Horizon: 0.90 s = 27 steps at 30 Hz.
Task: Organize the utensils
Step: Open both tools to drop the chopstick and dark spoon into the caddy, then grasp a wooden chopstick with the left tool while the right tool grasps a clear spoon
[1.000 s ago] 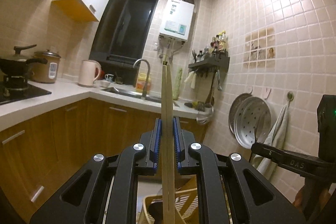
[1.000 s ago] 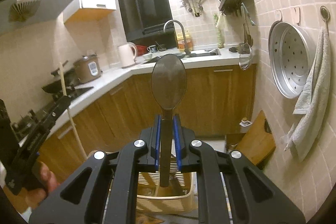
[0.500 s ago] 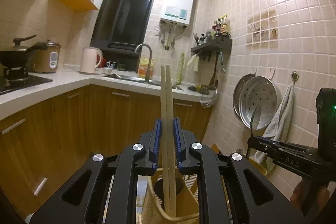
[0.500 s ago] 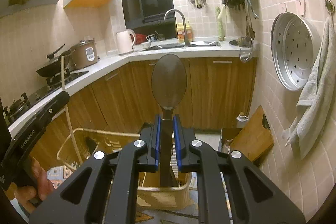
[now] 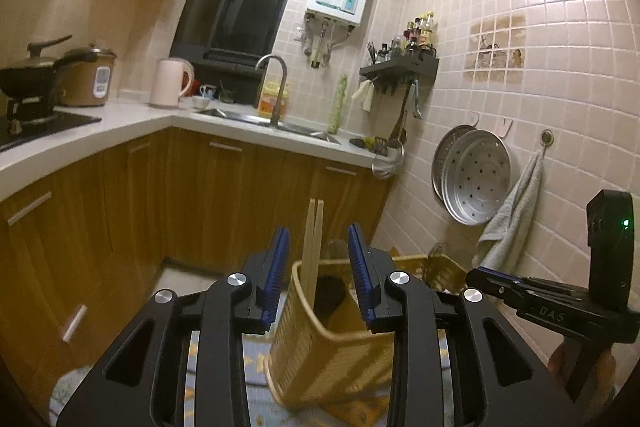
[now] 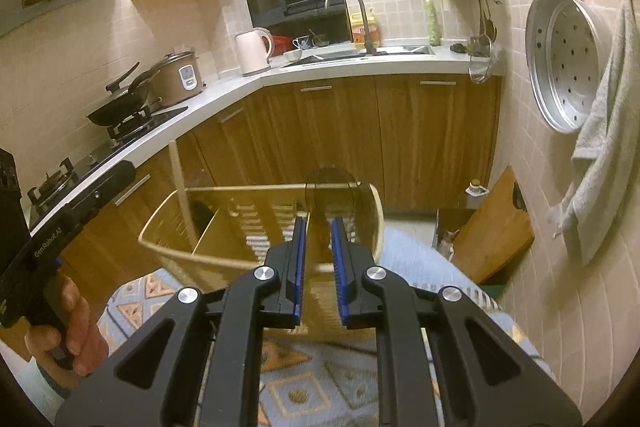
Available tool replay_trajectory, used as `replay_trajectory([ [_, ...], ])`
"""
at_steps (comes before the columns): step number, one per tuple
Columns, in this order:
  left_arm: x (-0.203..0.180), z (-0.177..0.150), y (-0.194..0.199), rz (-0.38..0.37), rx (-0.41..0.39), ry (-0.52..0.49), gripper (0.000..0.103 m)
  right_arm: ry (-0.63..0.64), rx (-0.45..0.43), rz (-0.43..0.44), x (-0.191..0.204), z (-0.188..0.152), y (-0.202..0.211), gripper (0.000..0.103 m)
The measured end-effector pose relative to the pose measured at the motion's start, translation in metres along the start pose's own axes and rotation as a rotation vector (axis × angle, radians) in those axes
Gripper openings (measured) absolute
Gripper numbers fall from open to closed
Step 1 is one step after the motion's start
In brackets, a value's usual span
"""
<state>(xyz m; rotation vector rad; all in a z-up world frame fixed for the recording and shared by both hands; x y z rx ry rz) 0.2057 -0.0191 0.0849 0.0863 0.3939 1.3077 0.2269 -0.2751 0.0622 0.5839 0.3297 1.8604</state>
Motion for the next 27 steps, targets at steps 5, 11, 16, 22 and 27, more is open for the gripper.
replay_trajectory([
  [5, 0.001, -0.007, 0.018, -0.041, 0.080, 0.011, 0.031, -0.034, 0.021, 0.015, -0.002, -0.010, 0.021, 0.012],
  [11, -0.005, -0.029, 0.033, -0.080, 0.238, -0.020, 0.043, -0.040, 0.037, 0.053, 0.003, -0.025, 0.050, 0.020],
  [16, -0.006, -0.054, 0.045, -0.093, 0.362, -0.044, 0.043, -0.081, 0.069, 0.081, 0.003, -0.043, 0.071, 0.051],
  [22, -0.007, -0.089, 0.049, -0.117, 0.521, -0.053, 0.043, -0.110, 0.158, 0.029, 0.003, -0.068, 0.082, 0.052],
  [27, -0.012, -0.119, 0.044, -0.139, 0.647, -0.079, 0.043, -0.181, 0.309, -0.013, -0.004, -0.101, 0.072, 0.052],
])
Point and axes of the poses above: each gripper's, at about its wrist camera, not at the fingertips, and y roughly against the way its jaws point, x to its left, z to its top, the point moved 3 cm from there along -y, roughly the way its jaws point, and after that the axes turned 5 degrees about z, right-handed, at the moved point
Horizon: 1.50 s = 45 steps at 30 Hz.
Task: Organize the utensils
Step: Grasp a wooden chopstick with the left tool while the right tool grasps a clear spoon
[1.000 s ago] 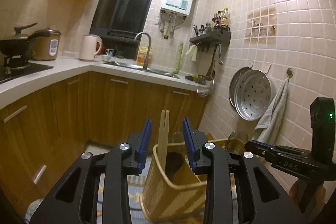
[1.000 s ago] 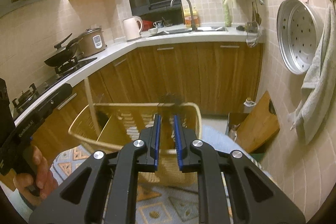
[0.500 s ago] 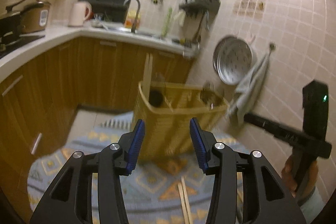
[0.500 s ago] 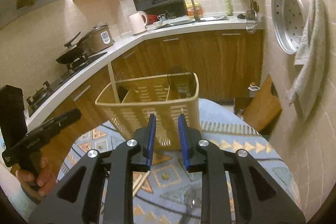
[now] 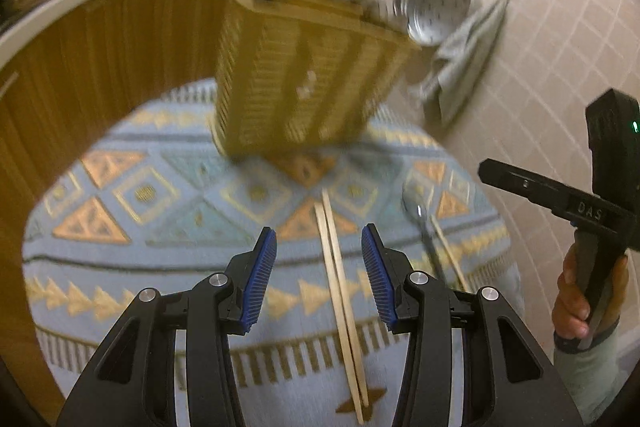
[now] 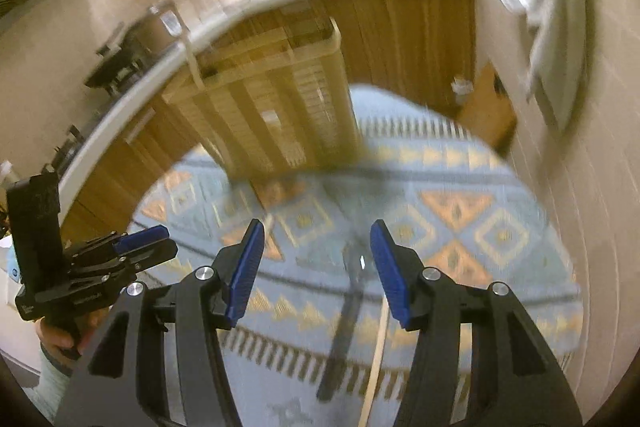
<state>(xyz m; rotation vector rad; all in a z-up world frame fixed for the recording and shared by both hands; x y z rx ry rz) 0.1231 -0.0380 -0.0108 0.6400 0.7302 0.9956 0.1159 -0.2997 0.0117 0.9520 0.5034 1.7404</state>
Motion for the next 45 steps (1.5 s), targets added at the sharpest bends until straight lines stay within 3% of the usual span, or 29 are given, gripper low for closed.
replay_trajectory([
  [5, -0.015, -0.015, -0.026, 0.009, 0.104, -0.056, 0.042, -0.031, 0.102, -0.042, -0.008, -0.020, -0.020, 0.045],
  [9, -0.027, -0.018, -0.044, 0.077, 0.137, -0.109, 0.040, -0.056, 0.156, -0.045, -0.014, -0.032, -0.035, 0.038],
  [13, -0.032, -0.014, -0.055, 0.152, 0.148, -0.148, 0.029, -0.064, 0.166, -0.041, -0.016, -0.036, -0.040, 0.037],
  [18, -0.032, -0.010, -0.067, 0.164, 0.178, -0.155, 0.028, -0.065, 0.169, -0.046, -0.018, -0.036, -0.042, 0.037],
  [21, -0.033, -0.008, -0.072, 0.188, 0.175, -0.163, 0.023, -0.059, 0.169, -0.047, -0.017, -0.036, -0.044, 0.037],
  [33, -0.061, 0.003, -0.102, 0.305, 0.233, -0.258, 0.023, -0.035, 0.196, -0.081, -0.013, -0.037, -0.051, 0.037],
  [34, -0.063, 0.003, -0.103, 0.310, 0.236, -0.268, 0.021, -0.035, 0.203, -0.077, -0.014, -0.038, -0.052, 0.037],
  [36, -0.062, 0.003, -0.104, 0.327, 0.235, -0.278, 0.006, -0.035, 0.222, -0.075, -0.015, -0.038, -0.055, 0.036],
  [41, -0.056, 0.004, -0.102, 0.299, 0.234, -0.245, 0.005, -0.063, 0.278, -0.057, -0.018, -0.040, -0.066, 0.031],
  [45, -0.052, 0.003, -0.101, 0.288, 0.237, -0.242, 0.005, -0.052, 0.292, -0.091, -0.016, -0.038, -0.073, 0.031],
])
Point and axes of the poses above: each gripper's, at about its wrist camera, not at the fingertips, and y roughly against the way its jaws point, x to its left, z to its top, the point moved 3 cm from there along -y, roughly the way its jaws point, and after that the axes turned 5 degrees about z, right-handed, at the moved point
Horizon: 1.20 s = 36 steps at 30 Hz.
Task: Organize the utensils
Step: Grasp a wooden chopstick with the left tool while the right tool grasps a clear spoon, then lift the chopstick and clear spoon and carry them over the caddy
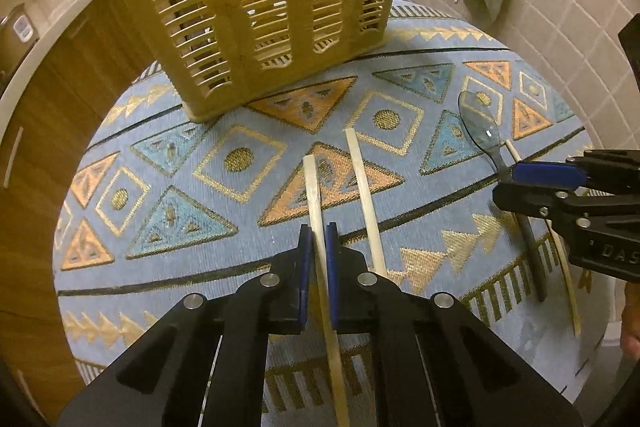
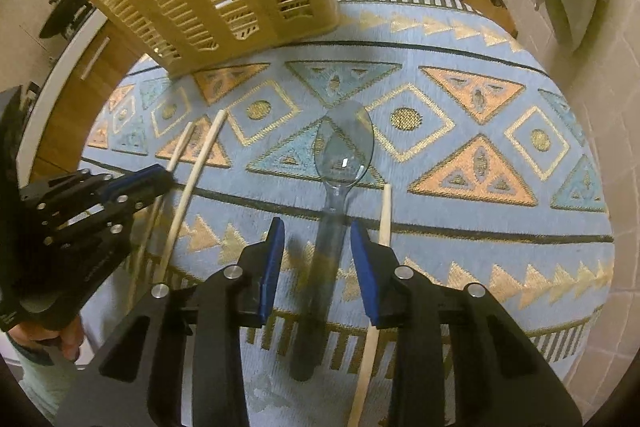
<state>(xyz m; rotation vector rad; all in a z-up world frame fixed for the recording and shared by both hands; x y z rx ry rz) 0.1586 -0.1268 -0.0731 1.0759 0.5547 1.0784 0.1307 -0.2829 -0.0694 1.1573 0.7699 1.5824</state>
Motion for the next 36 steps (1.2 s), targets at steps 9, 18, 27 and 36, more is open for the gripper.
replay_trajectory([
  [9, 0.013, -0.007, 0.006, -0.042, 0.048, -0.024, 0.006, 0.061, 0.007, -0.113, 0.016, 0.005, -0.009, 0.021],
  [18, -0.003, 0.002, 0.001, 0.021, 0.107, -0.164, 0.004, 0.128, 0.030, -0.141, 0.024, 0.003, -0.012, 0.011],
  [27, 0.030, 0.011, 0.047, -0.134, -0.160, 0.094, 0.004, 0.154, -0.098, -0.055, 0.024, -0.001, 0.016, 0.010],
  [36, 0.067, 0.013, 0.118, -0.247, -0.526, 0.291, 0.004, 0.184, -0.291, -0.054, 0.039, 0.014, 0.070, 0.010],
])
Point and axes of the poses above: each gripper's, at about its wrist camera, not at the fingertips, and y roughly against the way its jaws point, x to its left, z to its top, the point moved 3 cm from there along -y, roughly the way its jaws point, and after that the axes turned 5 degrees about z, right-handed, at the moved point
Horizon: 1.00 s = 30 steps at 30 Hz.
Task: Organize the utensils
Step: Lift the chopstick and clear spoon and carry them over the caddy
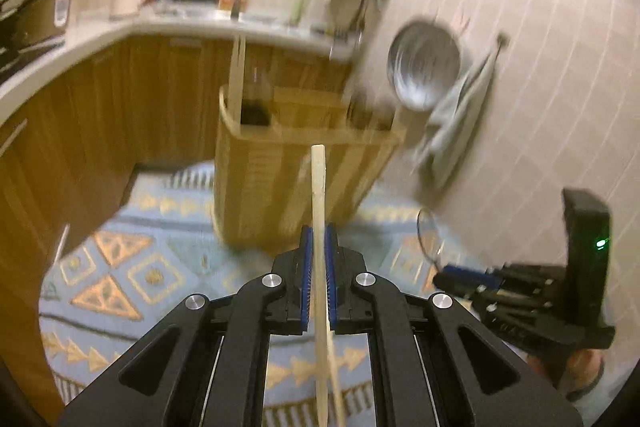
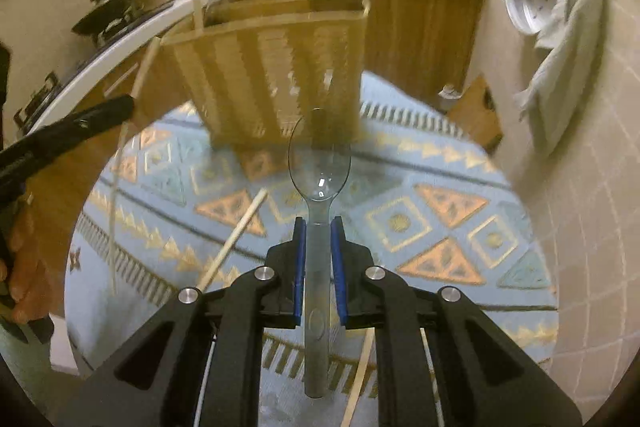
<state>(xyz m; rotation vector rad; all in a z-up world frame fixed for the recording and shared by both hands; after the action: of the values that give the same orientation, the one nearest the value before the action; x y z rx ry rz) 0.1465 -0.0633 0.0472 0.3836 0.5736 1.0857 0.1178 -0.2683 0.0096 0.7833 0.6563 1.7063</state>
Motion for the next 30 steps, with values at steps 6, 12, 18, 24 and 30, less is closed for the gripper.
replay_trajectory([
  [6, -0.009, 0.043, 0.024, -0.027, -0.203, 0.013, 0.004, -0.003, -0.127, 0.023, 0.001, 0.037, 0.028, 0.010],
  [12, -0.023, 0.086, 0.040, -0.013, -0.386, 0.008, 0.004, 0.012, -0.295, 0.033, -0.001, 0.083, 0.045, 0.011],
  [18, -0.025, 0.118, 0.020, 0.016, -0.474, 0.023, 0.004, -0.034, -0.421, 0.086, -0.012, 0.129, 0.045, 0.011],
  [24, -0.020, 0.133, -0.007, 0.071, -0.520, 0.025, 0.004, -0.031, -0.506, 0.112, -0.018, 0.165, 0.033, 0.011],
  [30, -0.013, 0.142, -0.023, 0.127, -0.567, 0.024, 0.004, -0.037, -0.564, 0.100, -0.023, 0.183, 0.010, 0.011],
])
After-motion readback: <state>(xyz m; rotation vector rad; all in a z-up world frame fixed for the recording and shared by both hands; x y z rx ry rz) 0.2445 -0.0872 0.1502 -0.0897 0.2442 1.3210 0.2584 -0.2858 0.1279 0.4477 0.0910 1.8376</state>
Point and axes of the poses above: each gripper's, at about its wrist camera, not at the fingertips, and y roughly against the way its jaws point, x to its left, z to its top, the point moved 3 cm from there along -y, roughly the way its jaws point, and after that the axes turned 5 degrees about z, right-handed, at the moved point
